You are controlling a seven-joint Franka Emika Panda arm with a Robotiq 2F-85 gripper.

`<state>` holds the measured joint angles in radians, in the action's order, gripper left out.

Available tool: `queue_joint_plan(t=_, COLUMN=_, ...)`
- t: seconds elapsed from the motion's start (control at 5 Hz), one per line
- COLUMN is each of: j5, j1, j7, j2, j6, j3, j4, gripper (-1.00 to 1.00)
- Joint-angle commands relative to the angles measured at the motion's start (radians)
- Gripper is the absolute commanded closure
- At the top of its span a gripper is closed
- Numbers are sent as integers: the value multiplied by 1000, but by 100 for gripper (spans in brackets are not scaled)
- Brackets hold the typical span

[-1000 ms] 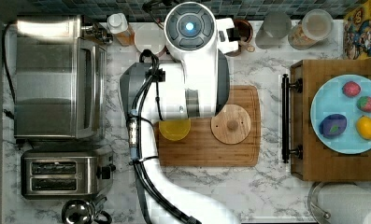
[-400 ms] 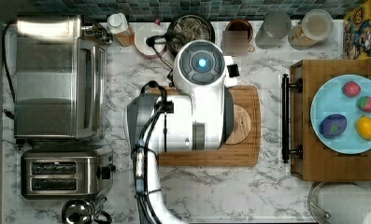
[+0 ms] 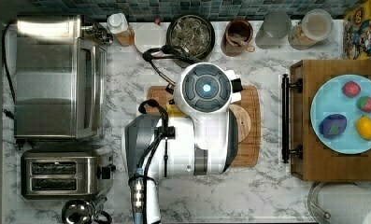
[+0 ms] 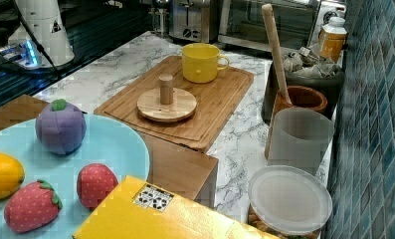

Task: Get a tea bag.

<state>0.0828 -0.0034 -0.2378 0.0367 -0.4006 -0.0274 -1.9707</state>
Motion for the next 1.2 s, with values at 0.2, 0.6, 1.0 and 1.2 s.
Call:
queue_joint_plan(t=0.2, j5=21, j1=-5, j7=-47, j2=21, j6=11, j3=14, j4=21, gripper=100)
queue_joint_plan(t=0.6, j5=21, j1=-2, j7=-47, j2=21, j6=11, j3=17, j4=21, gripper=100)
queue_joint_plan(t=1.0, j5=21, j1=-3, j7=-47, j2=21, j6=11, j3=16, j4=21, gripper=100)
queue_joint_plan(t=1.2, j5=21, j1=-4, j7=-47, j2=21, j6=11, j3=15, j4=21, gripper=100)
